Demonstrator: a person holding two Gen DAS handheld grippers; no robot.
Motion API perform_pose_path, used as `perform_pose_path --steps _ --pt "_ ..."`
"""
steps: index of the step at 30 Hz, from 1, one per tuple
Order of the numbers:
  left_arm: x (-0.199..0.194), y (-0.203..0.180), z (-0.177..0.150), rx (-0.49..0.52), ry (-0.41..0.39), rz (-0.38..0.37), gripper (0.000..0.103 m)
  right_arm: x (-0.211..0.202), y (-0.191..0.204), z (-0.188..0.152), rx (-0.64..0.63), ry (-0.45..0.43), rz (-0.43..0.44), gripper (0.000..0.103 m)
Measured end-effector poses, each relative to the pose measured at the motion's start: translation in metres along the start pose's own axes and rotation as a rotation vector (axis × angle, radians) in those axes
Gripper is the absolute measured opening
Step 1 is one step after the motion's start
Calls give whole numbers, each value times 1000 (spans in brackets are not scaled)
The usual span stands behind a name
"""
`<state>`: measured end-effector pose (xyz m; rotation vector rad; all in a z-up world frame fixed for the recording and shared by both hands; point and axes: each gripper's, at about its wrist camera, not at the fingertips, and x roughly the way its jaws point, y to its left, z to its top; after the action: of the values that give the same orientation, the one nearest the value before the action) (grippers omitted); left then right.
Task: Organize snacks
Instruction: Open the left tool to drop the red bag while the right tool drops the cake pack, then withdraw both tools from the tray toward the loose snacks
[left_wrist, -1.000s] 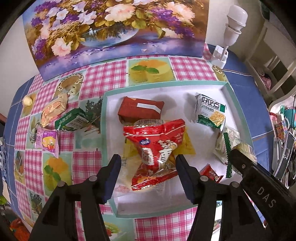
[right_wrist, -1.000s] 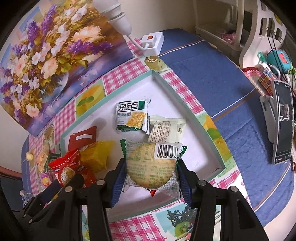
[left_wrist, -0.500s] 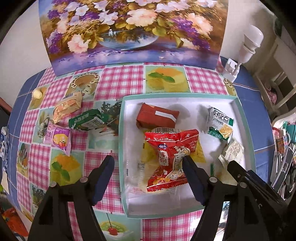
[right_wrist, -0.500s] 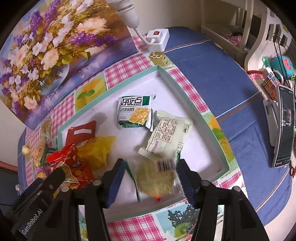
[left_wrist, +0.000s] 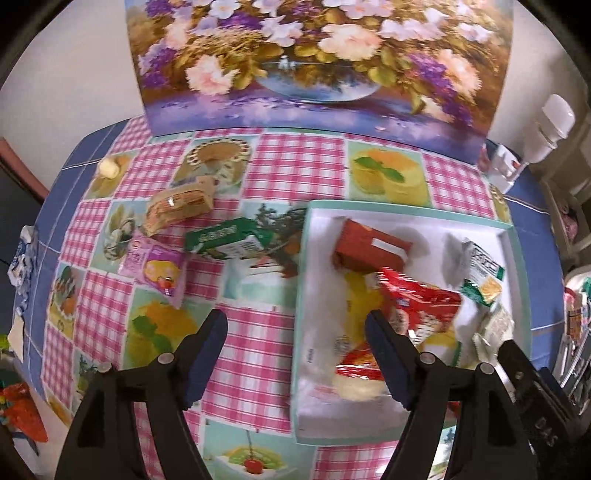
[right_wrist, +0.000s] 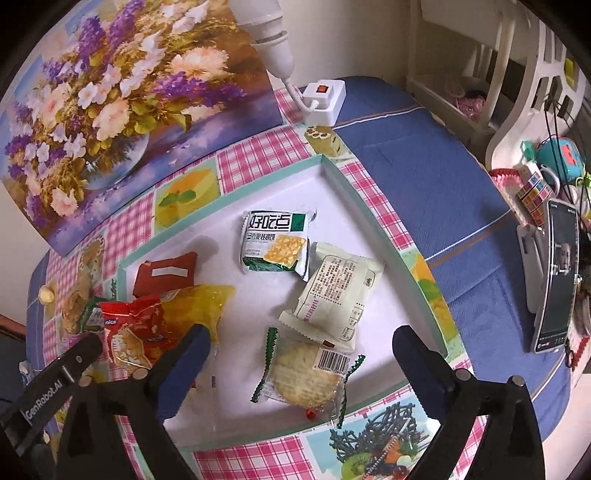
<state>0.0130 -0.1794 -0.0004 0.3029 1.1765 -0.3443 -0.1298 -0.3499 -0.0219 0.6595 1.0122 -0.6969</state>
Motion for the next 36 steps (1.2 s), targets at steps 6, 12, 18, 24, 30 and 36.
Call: perform_pose_path --steps 6,12,18,24,30,36 --pt "-1 9 4 -25 -17 20 95 -3 4 1 -14 -28 -6 103" --pt "3 21 8 -55 -7 20 95 -9 7 2 -11 -62 -7 103" --pt "2 37 11 -84 -11 36 95 -15 14 2 -38 -97 -12 103" --pt "-2 58 16 -106 -33 74 95 -20 21 2 -36 -123 4 103" --pt "-8 83 22 -127 -60 114 95 -27 28 1 -24 -142 37 103" --pt "-15 110 27 -144 -84 148 95 -37 50 1 -54 -180 52 103"
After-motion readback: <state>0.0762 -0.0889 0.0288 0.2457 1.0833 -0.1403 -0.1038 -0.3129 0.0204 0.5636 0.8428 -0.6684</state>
